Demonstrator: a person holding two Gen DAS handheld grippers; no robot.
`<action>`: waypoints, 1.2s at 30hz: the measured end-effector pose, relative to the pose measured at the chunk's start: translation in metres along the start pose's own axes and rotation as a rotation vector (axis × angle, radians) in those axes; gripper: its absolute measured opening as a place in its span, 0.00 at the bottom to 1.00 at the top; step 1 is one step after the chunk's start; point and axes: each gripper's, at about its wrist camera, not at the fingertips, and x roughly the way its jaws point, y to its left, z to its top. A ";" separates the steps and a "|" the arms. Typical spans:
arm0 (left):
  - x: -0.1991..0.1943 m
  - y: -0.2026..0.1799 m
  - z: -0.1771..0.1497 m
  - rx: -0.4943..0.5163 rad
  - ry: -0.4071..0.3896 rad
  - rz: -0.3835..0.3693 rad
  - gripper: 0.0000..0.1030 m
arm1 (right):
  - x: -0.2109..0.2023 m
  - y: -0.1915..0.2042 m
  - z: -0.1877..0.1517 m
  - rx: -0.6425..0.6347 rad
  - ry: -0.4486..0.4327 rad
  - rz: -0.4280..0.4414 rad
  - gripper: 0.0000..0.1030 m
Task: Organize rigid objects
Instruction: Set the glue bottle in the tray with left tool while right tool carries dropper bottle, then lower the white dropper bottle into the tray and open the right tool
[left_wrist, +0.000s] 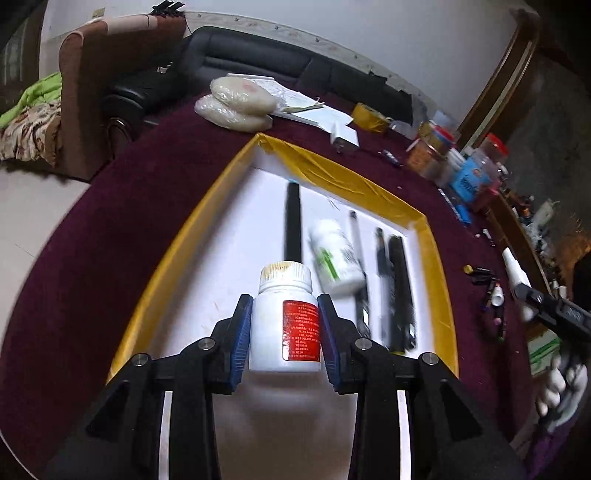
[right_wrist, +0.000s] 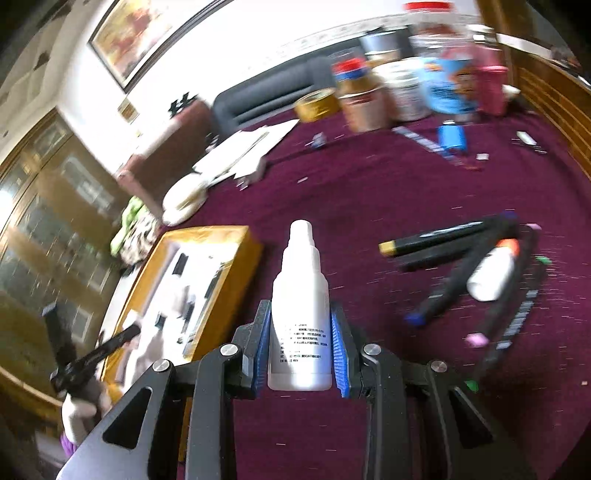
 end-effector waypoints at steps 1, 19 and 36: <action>0.003 0.001 0.006 0.009 0.006 0.017 0.31 | 0.007 0.010 -0.001 -0.011 0.014 0.016 0.26; 0.033 0.016 0.050 -0.072 0.083 -0.067 0.51 | 0.105 0.117 -0.009 -0.102 0.192 0.103 0.26; -0.022 0.032 0.010 -0.123 -0.038 -0.121 0.64 | 0.174 0.145 0.013 -0.067 0.273 0.094 0.26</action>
